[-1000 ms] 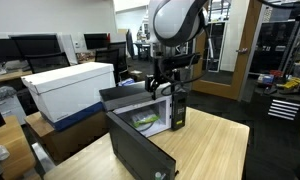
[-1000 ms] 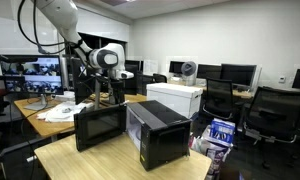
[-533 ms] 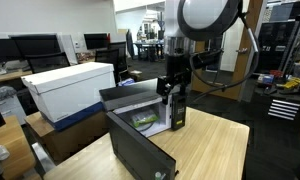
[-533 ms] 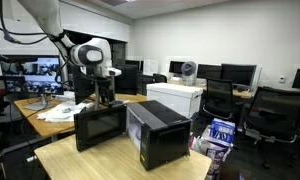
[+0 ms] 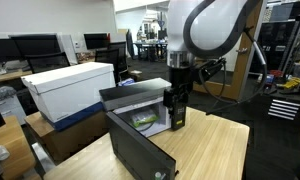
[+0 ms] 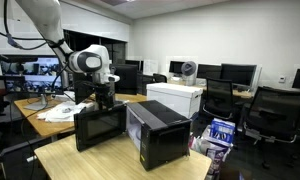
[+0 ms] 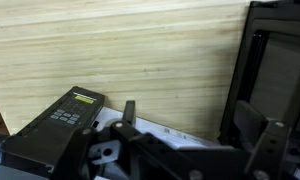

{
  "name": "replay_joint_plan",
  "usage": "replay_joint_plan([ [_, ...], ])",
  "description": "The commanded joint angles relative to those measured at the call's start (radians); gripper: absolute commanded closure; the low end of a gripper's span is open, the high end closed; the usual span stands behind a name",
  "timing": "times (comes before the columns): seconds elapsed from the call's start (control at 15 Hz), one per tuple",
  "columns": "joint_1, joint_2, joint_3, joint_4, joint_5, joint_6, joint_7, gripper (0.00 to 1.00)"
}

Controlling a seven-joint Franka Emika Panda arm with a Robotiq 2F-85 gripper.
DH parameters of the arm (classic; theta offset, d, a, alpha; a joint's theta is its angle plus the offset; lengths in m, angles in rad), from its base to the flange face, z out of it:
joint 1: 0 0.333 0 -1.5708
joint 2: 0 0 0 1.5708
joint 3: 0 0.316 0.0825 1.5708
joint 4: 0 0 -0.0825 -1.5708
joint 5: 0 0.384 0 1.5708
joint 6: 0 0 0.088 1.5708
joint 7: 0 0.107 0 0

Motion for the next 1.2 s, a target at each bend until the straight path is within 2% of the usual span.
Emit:
replay_joint_plan([
  [0.0,0.055,-0.032,0.022,-0.106,-0.094,0.114,-0.029,0.00],
  [0.33,0.116,-0.068,0.070,-0.173,-0.143,0.280,-0.079,0.00],
  [0.53,0.112,-0.090,0.121,-0.196,-0.084,0.354,-0.167,0.00],
  [0.6,0.102,-0.091,0.147,-0.203,-0.049,0.378,-0.210,0.03],
  [0.67,0.091,-0.085,0.176,-0.206,-0.011,0.395,-0.263,0.27],
  [0.8,0.031,-0.064,0.274,-0.207,0.090,0.421,-0.417,0.30],
  [0.87,0.003,-0.056,0.318,-0.203,0.135,0.418,-0.486,0.37],
  [0.93,-0.041,-0.049,0.375,-0.199,0.205,0.414,-0.597,0.50],
  [1.13,-0.123,-0.020,0.448,-0.187,0.296,0.408,-0.794,0.76],
])
